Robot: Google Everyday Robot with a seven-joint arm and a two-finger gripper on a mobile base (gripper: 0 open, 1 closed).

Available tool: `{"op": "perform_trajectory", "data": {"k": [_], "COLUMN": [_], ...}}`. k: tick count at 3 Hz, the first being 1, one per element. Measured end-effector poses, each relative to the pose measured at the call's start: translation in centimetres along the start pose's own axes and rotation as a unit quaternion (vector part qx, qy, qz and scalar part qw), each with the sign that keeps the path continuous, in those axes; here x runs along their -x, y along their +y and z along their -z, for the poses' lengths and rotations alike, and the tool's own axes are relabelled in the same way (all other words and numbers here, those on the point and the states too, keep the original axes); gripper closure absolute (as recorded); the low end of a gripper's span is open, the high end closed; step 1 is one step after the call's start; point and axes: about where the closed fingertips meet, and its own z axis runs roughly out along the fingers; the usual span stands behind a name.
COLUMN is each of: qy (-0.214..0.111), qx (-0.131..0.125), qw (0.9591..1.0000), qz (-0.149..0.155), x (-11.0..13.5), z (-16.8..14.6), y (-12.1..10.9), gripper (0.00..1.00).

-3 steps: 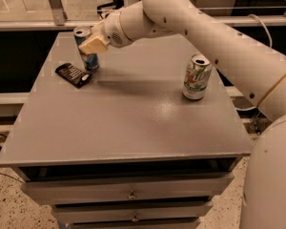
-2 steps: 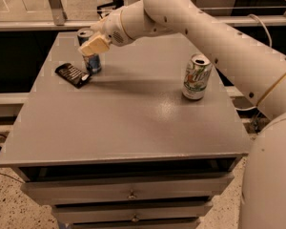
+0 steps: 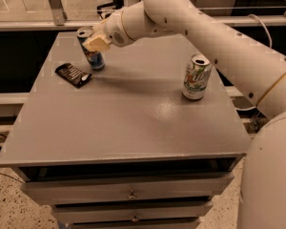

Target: Move redbull can near rxbar chocolate

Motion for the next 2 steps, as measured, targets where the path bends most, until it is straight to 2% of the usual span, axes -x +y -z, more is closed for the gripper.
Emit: {"op": "perform_trajectory", "data": {"k": [1, 2], "qy": [0.001, -0.011], "qx": [-0.001, 0.002], "qw": [1.0, 0.9999], "qz": [-0.003, -0.013], "x": [-0.18, 0.6], "z": [-0.07, 0.36], "y": [-0.01, -0.05], "gripper": [1.0, 1.0]}}
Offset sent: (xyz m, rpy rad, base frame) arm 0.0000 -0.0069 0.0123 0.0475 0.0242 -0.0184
